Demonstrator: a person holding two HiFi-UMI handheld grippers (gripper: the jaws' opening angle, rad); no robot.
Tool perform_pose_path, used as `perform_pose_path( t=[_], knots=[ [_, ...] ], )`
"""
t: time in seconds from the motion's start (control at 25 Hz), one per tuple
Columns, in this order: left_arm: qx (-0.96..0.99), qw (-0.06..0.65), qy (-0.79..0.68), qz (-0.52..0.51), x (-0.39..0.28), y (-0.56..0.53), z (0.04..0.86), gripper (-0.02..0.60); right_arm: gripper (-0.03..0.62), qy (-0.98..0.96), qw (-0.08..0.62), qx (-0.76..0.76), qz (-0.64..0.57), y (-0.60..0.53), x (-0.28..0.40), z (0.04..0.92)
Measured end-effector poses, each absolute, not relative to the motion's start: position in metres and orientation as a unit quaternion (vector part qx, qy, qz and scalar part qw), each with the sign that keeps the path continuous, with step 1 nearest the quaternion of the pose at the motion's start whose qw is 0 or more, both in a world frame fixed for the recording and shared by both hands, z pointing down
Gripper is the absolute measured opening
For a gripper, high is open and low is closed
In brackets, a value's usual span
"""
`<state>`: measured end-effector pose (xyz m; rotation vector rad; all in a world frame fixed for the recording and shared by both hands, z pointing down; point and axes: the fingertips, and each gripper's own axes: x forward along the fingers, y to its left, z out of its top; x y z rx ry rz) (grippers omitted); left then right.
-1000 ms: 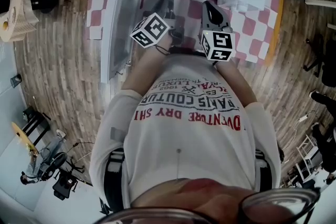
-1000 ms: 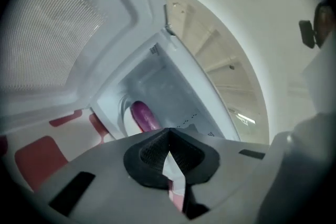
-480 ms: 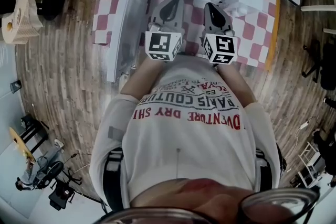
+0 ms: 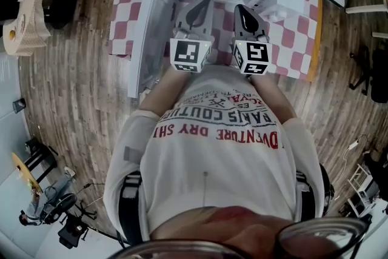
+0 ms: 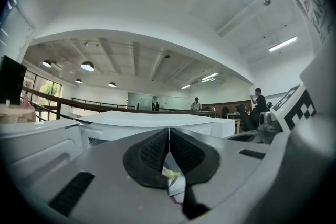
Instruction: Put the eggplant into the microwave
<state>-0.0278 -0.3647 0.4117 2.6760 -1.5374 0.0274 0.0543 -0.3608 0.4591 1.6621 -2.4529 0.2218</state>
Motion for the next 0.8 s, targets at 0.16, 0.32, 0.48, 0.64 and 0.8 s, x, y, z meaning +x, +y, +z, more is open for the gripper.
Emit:
perform_pose_path(
  t=[0.16,0.32,0.48,0.64,0.8],
  knots=[
    [0.866,0.031,-0.499,0.017,-0.0283,-0.3673,0.4151,0.026,0.025,-0.822,0.088,0.557,0.072,-0.3621,0.0533,0.4590],
    [0.864,0.031,-0.502,0.021,-0.0303,-0.3695,0.4163,0.026,0.025,-0.822,0.091,0.558,0.071,-0.3634,0.0531,0.4595],
    [0.863,0.033,-0.503,0.024,-0.0287,-0.3724,0.4183,0.026,0.026,-0.822,0.093,0.557,0.071,-0.3656,0.0545,0.4606],
    [0.863,0.036,-0.503,0.028,-0.0279,-0.3724,0.4196,0.026,0.025,-0.823,0.095,0.556,0.070,-0.3654,0.0550,0.4605],
    [0.861,0.039,-0.505,0.031,-0.0301,-0.3715,0.4194,0.026,0.025,-0.822,0.097,0.556,0.072,-0.3638,0.0553,0.4605]
  ],
)
